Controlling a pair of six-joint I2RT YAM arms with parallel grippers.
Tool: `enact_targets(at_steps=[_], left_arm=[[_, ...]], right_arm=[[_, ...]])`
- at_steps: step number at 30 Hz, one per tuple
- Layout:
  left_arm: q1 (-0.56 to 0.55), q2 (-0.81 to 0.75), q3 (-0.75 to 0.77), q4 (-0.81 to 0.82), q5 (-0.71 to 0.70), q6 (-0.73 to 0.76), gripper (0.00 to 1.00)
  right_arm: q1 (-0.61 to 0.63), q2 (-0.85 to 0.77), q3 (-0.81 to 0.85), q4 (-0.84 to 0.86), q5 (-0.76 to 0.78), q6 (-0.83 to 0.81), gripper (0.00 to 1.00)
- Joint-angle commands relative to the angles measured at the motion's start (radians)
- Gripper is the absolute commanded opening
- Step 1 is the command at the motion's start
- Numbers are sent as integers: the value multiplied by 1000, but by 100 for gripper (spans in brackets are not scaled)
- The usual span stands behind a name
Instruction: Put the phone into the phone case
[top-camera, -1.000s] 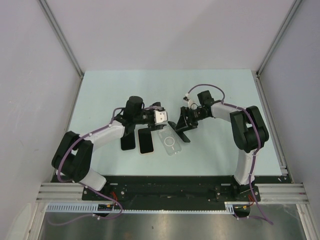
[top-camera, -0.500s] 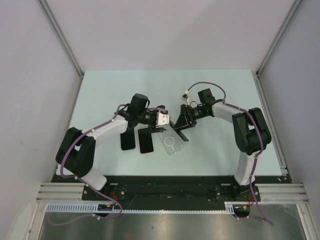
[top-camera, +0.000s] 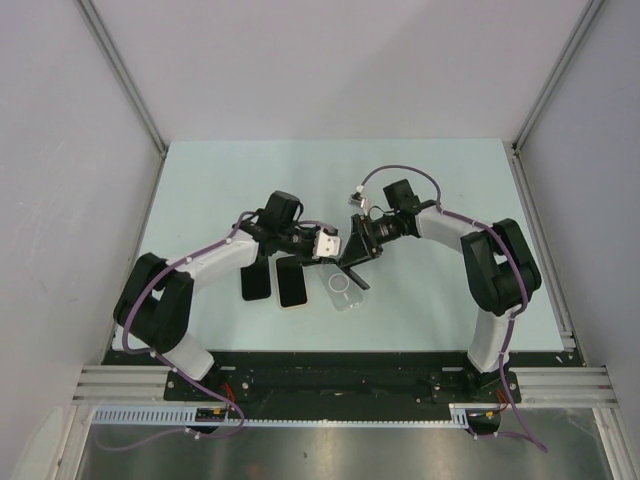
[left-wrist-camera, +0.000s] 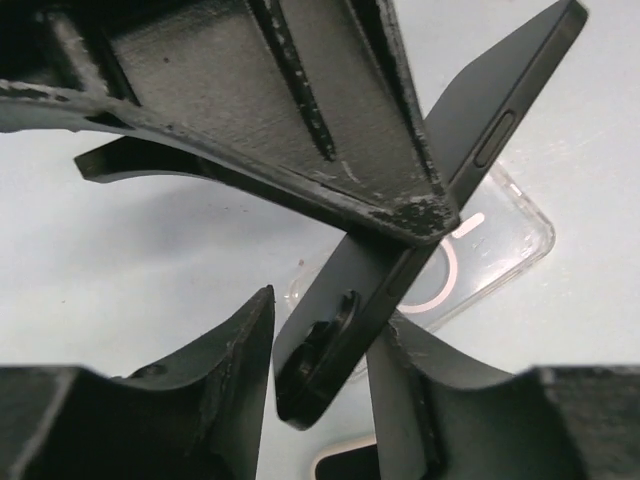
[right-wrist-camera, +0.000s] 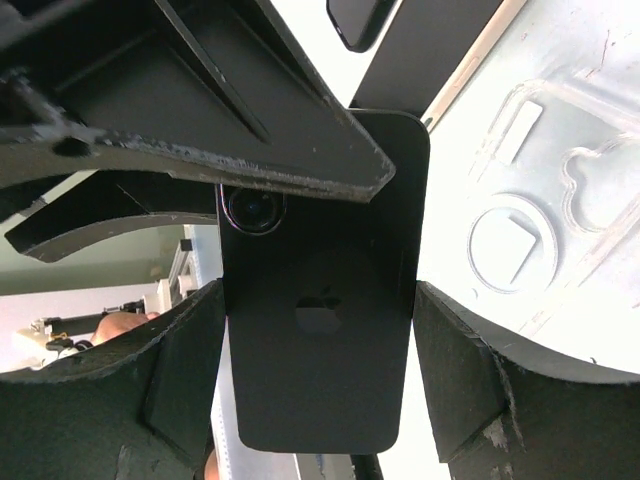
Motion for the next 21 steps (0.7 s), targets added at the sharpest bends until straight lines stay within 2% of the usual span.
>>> enact_targets(at_steps=[1,2,9,12,16,19,21], left_arm=[[-9,-1,48,-78,69,54,40],[-9,0,61,-94,69,54,33],[-9,3,105,-172,54,29,13],[-9,17,133,-201,64,-1,1],[-8,35,179,-282,81,-17,1],[-8,23,191,-327,95,-32,0],[-6,8,174,-330,97,-44,0]], right_arm=[[-9,-54,10,1,-65,0,61],[-14,-55,10,4,-59,6,62],[-50,-130,10,28,70,76,73],[-58,-178,10,22,119,69,74],[-61,-239,10,17,234,58,75],[-64,-288,10,47,251,47,74],[-32,-331,10,27,299,-31,74]])
